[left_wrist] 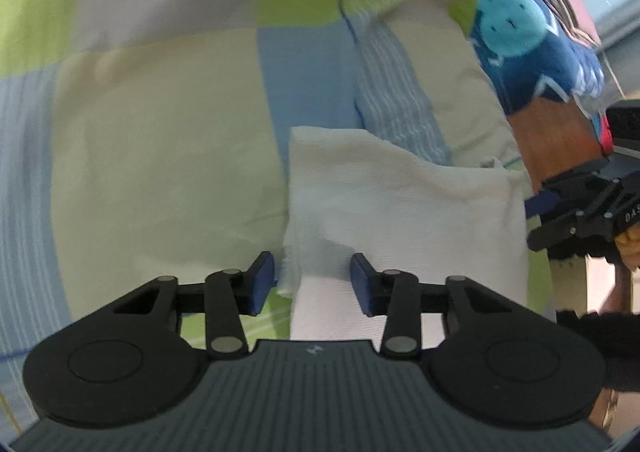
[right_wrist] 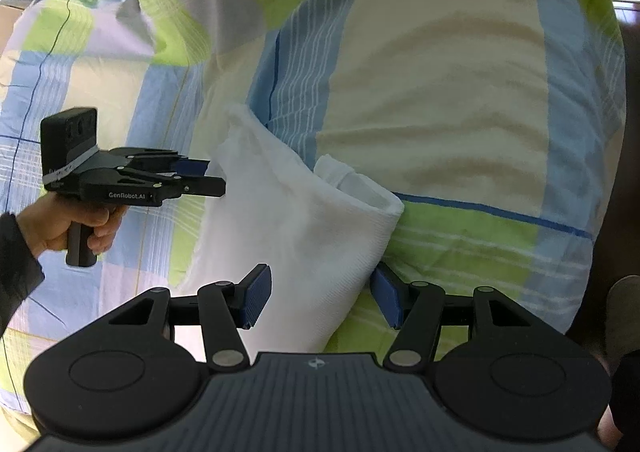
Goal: Fold clothes
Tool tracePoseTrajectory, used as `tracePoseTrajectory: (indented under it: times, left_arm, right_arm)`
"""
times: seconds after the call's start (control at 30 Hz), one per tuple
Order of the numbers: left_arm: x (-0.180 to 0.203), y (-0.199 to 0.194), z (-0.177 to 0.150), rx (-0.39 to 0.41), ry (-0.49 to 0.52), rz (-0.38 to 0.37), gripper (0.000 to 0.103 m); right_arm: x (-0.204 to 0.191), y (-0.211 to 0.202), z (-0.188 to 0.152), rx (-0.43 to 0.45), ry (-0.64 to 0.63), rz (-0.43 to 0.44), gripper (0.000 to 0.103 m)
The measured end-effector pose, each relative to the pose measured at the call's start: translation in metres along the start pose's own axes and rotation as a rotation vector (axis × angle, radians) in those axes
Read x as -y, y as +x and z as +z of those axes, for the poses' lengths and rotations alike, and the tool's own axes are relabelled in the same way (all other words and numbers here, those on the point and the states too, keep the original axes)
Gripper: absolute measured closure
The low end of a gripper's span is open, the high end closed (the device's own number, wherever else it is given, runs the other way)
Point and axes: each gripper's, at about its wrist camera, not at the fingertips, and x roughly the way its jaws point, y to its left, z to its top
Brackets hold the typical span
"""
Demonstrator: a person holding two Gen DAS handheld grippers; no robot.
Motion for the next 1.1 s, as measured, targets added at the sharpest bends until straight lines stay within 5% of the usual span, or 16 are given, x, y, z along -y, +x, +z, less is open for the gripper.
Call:
tracePoseTrajectory:
  times: [0.3,0.4,0.43,0.53,0.67,1.1]
  left_arm:
    - [-0.005,0.002,0.001,-0.002,0.017,0.007,0.086]
    - [-0.001,0.001,-0.004,0.036,0.019,0.032,0.092]
    - [0.002,-0.001,-0.008,0.057,0.016,0.042,0.093]
    - [0.008,-0.007,-0.018,0.123,0.007,0.073,0.096]
    - [0.017,-0.015,-0.032,0.210,-0.006,0.114,0.097]
    - [0.114,-0.131,-0.148,0.774,-0.234,0.460,0.097]
  right_arm:
    - [0.003,-0.003,-0.006,0.076,0.100,0.047,0.050]
    - [0.008,-0.004,-0.007,0.093,0.137,0.047,0.072]
    - [0.010,-0.002,-0.006,0.086,0.148,0.056,0.090]
    - [0.009,0.001,0.004,0.065,0.095,0.068,0.098]
    - [-0.006,-0.004,0.015,0.052,-0.095,0.094,0.098]
    - [-0.080,-0.050,0.061,0.065,-0.677,0.359,0.099]
